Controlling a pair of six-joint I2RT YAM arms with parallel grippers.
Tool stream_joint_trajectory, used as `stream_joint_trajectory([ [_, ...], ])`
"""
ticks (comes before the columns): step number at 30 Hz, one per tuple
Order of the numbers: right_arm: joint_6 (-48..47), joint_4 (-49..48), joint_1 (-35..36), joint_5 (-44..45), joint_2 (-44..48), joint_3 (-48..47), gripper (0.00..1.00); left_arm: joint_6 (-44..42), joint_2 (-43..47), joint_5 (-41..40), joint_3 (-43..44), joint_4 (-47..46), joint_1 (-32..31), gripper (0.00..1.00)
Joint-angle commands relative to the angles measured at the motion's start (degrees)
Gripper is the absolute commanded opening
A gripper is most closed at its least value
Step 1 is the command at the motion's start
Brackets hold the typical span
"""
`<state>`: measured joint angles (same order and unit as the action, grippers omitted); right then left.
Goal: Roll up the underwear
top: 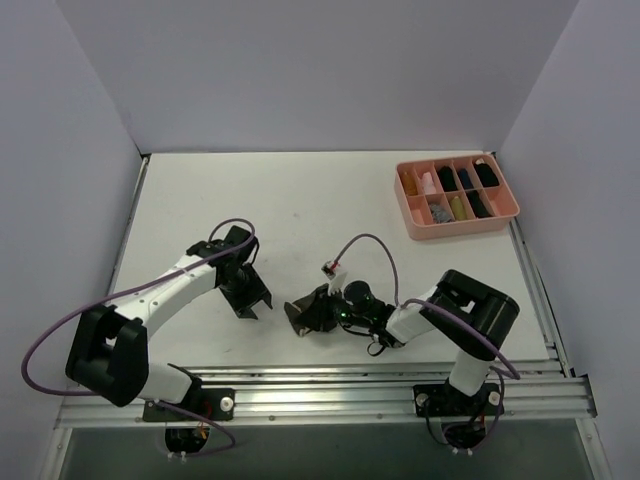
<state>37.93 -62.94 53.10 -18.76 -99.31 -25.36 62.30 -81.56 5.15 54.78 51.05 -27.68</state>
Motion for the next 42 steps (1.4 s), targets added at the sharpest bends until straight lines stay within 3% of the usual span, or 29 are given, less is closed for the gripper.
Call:
stream_joint_trajectory([
  [1,3.98,-1.28,-4.58,-3.20,-4.75,8.03,0.00,-0.34,4.30,2.06,-3.45,-7.62,-0.36,0.52],
  [5,6.88,-7.88,-6.34,-3.82,-7.12,11.99,0.00,-0.34,6.06,5.13,-7.32,-13.15,-0.44,0.52],
  [9,10.83,-17.64,-7.75,-5.40,-11.60,14.99,0.03,-0.25,6.59,10.40,-12.23,-25.78,-0.79,0.53],
  [16,16.21,-33.72,-10.82,-9.35,-21.97,17.54,0.04,-1.66,3.25,14.71,-14.09,-34.95,-2.55,0.54],
  [28,16.03,-32.07,-13.11,-11.38,-23.30,17.37,0.05,-1.92,-3.95,18.23,-19.01,-47.62,-5.19,0.57],
  [34,15.94,-30.76,-13.29,-12.44,-23.74,16.75,0.05,-0.08,-2.65,16.22,-20.15,-52.88,-6.33,0.61],
  [42,16.82,-30.58,-13.72,-13.32,-25.32,15.87,0.05,0.10,-2.12,15.60,-19.98,-52.98,-6.86,0.64],
])
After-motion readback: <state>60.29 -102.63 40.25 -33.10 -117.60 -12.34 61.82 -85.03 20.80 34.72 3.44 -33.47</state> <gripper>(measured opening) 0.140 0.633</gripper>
